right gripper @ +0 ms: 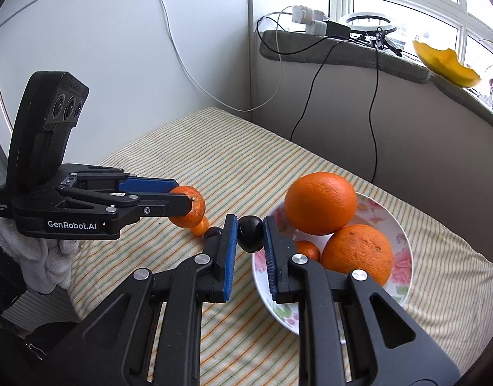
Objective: Organize fruits
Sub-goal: 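Carry the tangerine over the plate with the left gripper while the right gripper carries the plum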
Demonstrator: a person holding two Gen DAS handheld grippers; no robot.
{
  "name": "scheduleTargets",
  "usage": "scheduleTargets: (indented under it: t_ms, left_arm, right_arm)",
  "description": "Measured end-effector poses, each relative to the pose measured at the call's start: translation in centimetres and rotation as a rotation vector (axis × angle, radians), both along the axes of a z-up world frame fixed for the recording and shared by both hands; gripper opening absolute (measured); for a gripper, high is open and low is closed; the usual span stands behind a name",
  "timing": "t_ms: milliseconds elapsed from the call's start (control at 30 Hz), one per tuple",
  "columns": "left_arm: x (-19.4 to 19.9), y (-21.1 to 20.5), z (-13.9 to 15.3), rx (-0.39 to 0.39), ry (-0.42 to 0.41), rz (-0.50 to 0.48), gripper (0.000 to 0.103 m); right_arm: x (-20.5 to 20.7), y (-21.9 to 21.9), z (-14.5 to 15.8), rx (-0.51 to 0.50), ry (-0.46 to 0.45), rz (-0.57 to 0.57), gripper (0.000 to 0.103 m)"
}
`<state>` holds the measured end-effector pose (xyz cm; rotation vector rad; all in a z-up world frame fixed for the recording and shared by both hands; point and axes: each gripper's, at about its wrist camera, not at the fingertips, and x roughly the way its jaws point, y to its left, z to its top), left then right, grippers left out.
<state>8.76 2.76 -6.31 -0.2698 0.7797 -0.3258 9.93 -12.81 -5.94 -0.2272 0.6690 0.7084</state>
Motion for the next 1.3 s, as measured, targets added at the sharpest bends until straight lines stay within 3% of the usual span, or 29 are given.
scheduleTargets:
  t_ms: [533,900,1300]
  left_arm:
    - [1.1,-6.2,0.4,0.003,-0.005,-0.129,0.034]
    - [1.8,-10.5,0.4,0.009,-0.002,-0.212,0.034]
    - [2.7,-12.3,0.1,0.025,0.011,-0.242,0.034]
  right_arm:
    - [3.3,-6.8,0.2,0.041,0.011,-0.126,0.017]
    - [5.7,-8.1,-0.8,0.038,0.04,-0.153,0.017]
    - [8.6,-9.2,-1.9,0.054,0.089,-0.187,0.017]
